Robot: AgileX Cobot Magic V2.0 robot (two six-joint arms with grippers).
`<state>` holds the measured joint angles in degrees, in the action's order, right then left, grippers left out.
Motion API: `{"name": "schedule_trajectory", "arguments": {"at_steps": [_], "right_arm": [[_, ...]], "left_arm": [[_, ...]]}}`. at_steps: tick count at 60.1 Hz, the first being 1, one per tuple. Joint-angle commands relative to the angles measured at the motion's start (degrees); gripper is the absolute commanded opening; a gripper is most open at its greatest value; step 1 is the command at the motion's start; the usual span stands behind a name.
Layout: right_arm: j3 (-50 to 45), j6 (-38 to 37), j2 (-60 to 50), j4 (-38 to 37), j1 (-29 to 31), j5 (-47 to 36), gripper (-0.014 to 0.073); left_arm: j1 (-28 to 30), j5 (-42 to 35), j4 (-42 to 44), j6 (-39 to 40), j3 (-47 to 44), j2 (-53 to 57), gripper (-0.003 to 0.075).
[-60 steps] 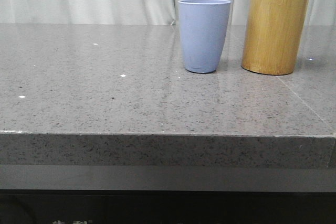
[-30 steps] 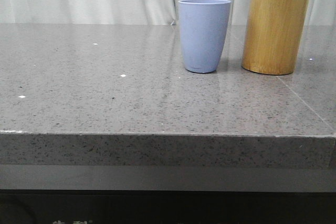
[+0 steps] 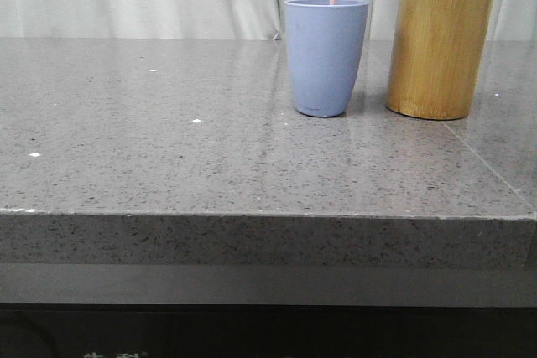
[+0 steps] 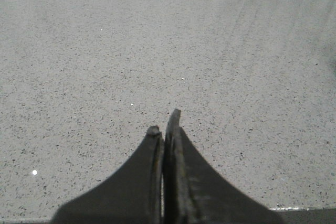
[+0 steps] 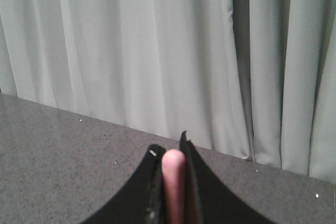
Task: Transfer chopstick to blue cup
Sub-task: 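Move the pink stick over the blue cup and lower it inside, then open the right gripper and withdraw it from the stick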
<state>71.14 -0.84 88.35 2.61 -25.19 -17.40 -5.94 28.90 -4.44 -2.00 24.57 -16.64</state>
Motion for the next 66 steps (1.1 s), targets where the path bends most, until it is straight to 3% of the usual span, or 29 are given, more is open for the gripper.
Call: {"name": "schedule_trajectory", "arguments": {"at_steps": [1,5,19,26,32,36,42,53,66], "right_arm": [[0.5,-0.3,-1.7,-0.6,-0.2,-4.0,0.0022],[-0.3,-0.3,-1.7,-0.6,-0.2,-4.1,0.0055],[-1.0,-0.3,-1.7,-0.6,-0.2,-3.9,0.0313],[-0.7,-0.3,-2.8,-0.6,-0.2,-2.8,0.0341],[1.6,-0.3,-5.5,-0.4,-0.2,5.5,0.0338],[5.0,-0.3,-7.1,0.0,-0.2,15.4,0.0307],[10.9,-0.3,-8.4,0.9,0.8,30.8,0.0171],[16.1,-0.3,-10.4,0.8,3.2,45.4,-0.0047],[15.1,-0.4,-15.2,1.1,9.5,56.2,-0.0067]], "left_arm": [[-0.4,-4.7,-0.7,0.0,1.5,-0.4,-0.0019],[-0.4,-4.7,-0.7,0.0,1.5,-0.4,-0.0019],[-0.4,-4.7,-0.7,0.0,1.5,-0.4,-0.0019],[-0.4,-4.7,-0.7,0.0,1.5,-0.4,-0.0019],[-0.4,-4.7,-0.7,0.0,1.5,-0.4,-0.0019],[-0.4,-4.7,-0.7,0.0,1.5,-0.4,-0.0019],[-0.4,-4.7,-0.7,0.0,1.5,-0.4,-0.0019],[-0.4,-4.9,-0.7,0.0,1.5,-0.4,-0.0019],[-0.4,-4.9,-0.7,0.0,1.5,-0.4,-0.0019]]}}
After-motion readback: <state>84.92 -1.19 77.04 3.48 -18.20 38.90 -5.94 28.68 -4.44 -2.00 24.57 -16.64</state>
